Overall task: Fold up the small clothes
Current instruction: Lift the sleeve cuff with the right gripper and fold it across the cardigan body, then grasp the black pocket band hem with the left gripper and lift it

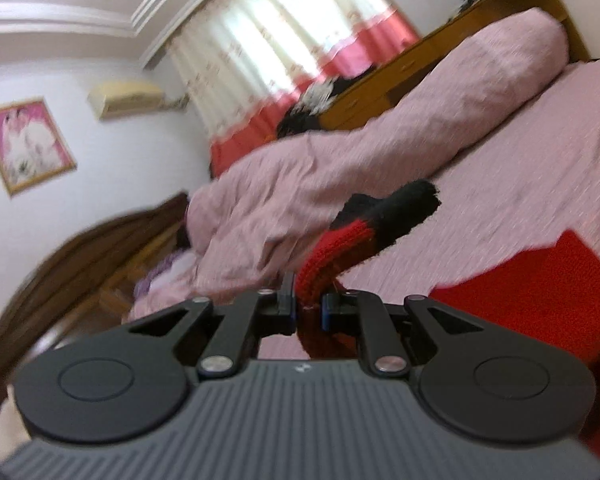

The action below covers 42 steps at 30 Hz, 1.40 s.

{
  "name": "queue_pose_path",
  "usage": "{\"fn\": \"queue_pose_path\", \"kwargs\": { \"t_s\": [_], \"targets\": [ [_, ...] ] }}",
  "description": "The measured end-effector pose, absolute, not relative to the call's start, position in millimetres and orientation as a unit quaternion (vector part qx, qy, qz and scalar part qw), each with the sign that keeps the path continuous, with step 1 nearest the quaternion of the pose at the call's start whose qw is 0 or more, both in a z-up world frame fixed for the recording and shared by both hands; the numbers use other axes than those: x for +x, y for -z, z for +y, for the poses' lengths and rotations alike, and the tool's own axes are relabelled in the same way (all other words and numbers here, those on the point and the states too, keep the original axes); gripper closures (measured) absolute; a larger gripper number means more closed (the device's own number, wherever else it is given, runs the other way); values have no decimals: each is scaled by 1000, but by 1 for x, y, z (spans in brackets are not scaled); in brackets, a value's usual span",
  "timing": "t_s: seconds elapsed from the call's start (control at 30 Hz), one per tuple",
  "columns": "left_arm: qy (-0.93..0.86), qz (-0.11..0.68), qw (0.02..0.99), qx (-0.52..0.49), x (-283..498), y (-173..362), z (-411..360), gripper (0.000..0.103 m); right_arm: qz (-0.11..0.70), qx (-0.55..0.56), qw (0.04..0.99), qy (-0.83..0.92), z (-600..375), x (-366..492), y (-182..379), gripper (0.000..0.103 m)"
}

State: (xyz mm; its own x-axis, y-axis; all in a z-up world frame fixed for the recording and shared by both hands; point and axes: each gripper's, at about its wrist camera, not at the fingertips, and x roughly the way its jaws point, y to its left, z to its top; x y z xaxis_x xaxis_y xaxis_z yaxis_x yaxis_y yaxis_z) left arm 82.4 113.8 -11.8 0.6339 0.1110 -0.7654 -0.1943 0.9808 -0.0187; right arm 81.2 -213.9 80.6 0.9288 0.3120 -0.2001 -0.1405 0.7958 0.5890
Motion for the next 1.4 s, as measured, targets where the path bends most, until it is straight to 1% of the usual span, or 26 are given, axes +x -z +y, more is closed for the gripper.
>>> {"fn": "queue_pose_path", "kwargs": {
  "t_s": [0.27,0.47,0.53,0.57,0.6,0.63,0.7,0.77,0.87,1.13,1.3,1.4],
  "targets": [
    [-98,420,900,-64,77,18,131,0,233,226,932,-164,-143,94,-32,89],
    [-100,421,899,-71,77,21,135,0,286,204,918,-187,-121,94,-6,86],
    [-99,420,899,-70,77,20,134,0,301,197,914,-186,-118,96,-1,83],
    [-99,419,900,-70,77,20,134,0,310,195,912,-186,-116,96,1,77],
    [-98,419,900,-71,77,19,134,0,318,194,909,-186,-116,95,3,70],
    [-98,418,900,-71,78,19,133,0,323,193,908,-186,-114,95,4,66],
    [-98,417,901,-72,78,17,132,0,333,190,903,-192,-112,94,5,54],
    [-98,415,902,-72,77,16,132,0,344,186,896,-208,-111,90,4,48],
    [-96,412,903,-72,77,14,132,0,356,179,889,-227,-109,81,1,48],
    [-83,402,909,-72,75,6,126,0,351,181,889,-230,-129,60,-18,47],
    [-63,398,910,-91,75,0,123,0,344,184,895,-217,-147,51,-25,47],
    [-54,394,914,-85,77,-2,117,0,345,184,898,-200,-157,48,-23,47]
  ]
}}
